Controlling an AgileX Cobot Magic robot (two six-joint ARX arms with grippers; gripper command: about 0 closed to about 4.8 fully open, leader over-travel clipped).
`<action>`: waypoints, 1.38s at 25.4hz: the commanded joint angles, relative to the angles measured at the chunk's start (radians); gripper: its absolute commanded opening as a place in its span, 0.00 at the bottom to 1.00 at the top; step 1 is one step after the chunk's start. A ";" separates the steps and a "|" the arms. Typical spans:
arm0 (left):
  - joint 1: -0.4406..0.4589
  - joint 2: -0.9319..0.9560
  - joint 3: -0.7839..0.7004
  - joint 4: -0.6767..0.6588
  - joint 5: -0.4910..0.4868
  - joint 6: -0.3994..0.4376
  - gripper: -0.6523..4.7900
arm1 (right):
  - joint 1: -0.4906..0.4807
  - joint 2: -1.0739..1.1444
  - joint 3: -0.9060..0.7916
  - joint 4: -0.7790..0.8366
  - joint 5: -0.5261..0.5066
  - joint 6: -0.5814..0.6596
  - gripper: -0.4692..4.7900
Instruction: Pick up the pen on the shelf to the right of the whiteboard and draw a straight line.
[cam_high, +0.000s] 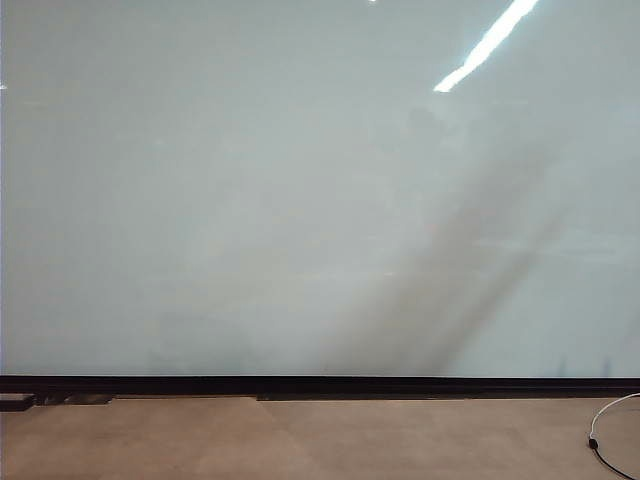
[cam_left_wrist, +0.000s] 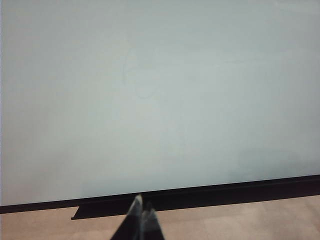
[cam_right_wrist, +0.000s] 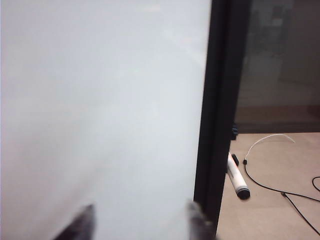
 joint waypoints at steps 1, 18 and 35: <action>0.000 0.000 0.003 0.006 0.002 0.002 0.11 | -0.022 0.129 0.089 0.071 -0.009 -0.037 0.64; 0.000 0.000 0.003 0.006 0.002 0.002 0.11 | -0.457 0.684 0.129 0.610 -0.499 0.175 0.79; 0.000 0.000 0.003 0.005 0.002 0.002 0.11 | -0.401 1.227 0.345 0.794 -0.602 0.064 0.89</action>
